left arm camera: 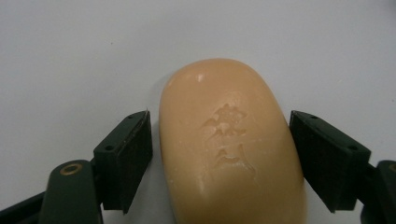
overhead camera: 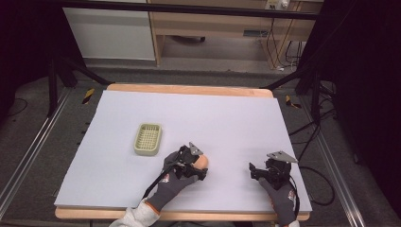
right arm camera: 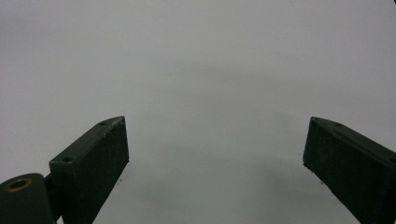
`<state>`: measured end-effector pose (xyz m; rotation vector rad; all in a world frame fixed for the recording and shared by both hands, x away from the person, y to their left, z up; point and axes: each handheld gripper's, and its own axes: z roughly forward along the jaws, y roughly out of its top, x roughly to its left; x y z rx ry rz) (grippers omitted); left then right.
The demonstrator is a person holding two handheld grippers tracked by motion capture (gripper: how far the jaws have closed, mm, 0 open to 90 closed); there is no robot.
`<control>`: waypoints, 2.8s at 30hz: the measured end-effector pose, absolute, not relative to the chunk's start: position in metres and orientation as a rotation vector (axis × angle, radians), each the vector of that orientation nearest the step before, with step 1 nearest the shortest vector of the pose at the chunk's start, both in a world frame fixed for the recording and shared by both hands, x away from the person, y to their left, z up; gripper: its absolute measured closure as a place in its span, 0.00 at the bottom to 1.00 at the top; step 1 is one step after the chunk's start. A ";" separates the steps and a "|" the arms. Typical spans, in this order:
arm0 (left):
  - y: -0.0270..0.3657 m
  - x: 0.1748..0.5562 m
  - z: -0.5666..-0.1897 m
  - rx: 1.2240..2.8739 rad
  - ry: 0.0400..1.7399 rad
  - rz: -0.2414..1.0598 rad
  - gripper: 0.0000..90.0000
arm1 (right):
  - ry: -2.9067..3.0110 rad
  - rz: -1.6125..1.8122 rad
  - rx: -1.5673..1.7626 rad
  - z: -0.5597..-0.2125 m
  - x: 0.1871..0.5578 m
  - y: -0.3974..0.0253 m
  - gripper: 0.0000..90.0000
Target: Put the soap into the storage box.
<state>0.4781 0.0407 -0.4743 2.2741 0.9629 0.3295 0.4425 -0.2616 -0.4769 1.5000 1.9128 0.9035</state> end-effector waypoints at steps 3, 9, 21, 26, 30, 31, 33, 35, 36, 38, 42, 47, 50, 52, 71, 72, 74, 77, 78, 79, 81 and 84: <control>0.040 0.478 -0.474 2.280 0.962 0.332 0.25 | 1.913 0.904 1.500 -0.477 0.443 -0.261 0.08; 0.038 0.475 -0.474 2.289 0.956 0.356 0.30 | 1.916 0.895 1.499 -0.477 0.443 -0.261 0.08; 0.040 0.474 -0.473 2.284 0.948 0.342 0.33 | 1.920 0.895 1.500 -0.477 0.442 -0.261 0.08; 0.042 0.473 -0.469 2.283 0.935 0.329 0.34 | 1.921 0.895 1.496 -0.477 0.442 -0.261 0.08; 0.044 0.472 -0.465 2.275 0.933 0.328 0.34 | 1.919 0.896 1.498 -0.477 0.442 -0.261 0.08; 0.044 0.471 -0.464 2.277 0.929 0.323 0.34 | 1.922 0.893 1.493 -0.477 0.442 -0.262 0.08; 0.045 0.470 -0.462 2.269 0.928 0.324 0.34 | 1.920 0.896 1.496 -0.477 0.441 -0.262 0.08; 0.047 0.470 -0.459 2.264 0.922 0.322 0.34 | 1.919 0.898 1.499 -0.477 0.441 -0.262 0.08; 0.047 0.469 -0.458 2.260 0.921 0.325 0.34 | 1.918 0.896 1.496 -0.477 0.441 -0.262 0.08; 0.049 0.469 -0.455 2.255 0.917 0.321 0.35 | 1.918 0.897 1.496 -0.476 0.441 -0.262 0.08; 0.051 0.468 -0.453 2.249 0.916 0.321 0.35 | 1.918 0.897 1.495 -0.476 0.441 -0.262 0.08; 0.055 0.468 -0.448 2.232 0.918 0.323 0.35 | 1.917 0.897 1.496 -0.476 0.441 -0.262 0.08; 0.059 0.467 -0.443 2.224 0.916 0.328 0.35 | 1.916 0.897 1.496 -0.476 0.441 -0.262 0.08; 0.059 0.467 -0.442 2.218 0.920 0.325 0.35 | 1.916 0.897 1.496 -0.476 0.441 -0.262 0.08; 0.086 0.472 -0.421 2.135 0.963 0.362 0.35 | 1.910 0.905 1.495 -0.476 0.440 -0.262 0.08; 0.086 0.472 -0.421 2.135 0.963 0.362 0.35 | 1.910 0.905 1.495 -0.476 0.440 -0.262 0.08; 0.090 0.474 -0.419 2.115 0.977 0.362 0.35 | 1.909 0.904 1.492 -0.475 0.440 -0.262 0.08; 0.094 0.474 -0.417 2.104 0.985 0.368 0.35 | 1.906 0.904 1.495 -0.475 0.440 -0.262 0.08; 0.097 0.475 -0.415 2.097 0.991 0.374 0.35 | 1.905 0.904 1.495 -0.475 0.440 -0.262 0.07; 0.097 0.475 -0.415 2.097 0.991 0.374 0.35 | 1.905 0.904 1.495 -0.475 0.440 -0.262 0.07; 0.100 0.476 -0.414 2.088 0.997 0.376 0.35 | 1.905 0.907 1.496 -0.475 0.440 -0.262 0.08; 0.105 0.478 -0.412 2.079 1.007 0.384 0.35 | 1.904 0.908 1.497 -0.475 0.440 -0.262 0.07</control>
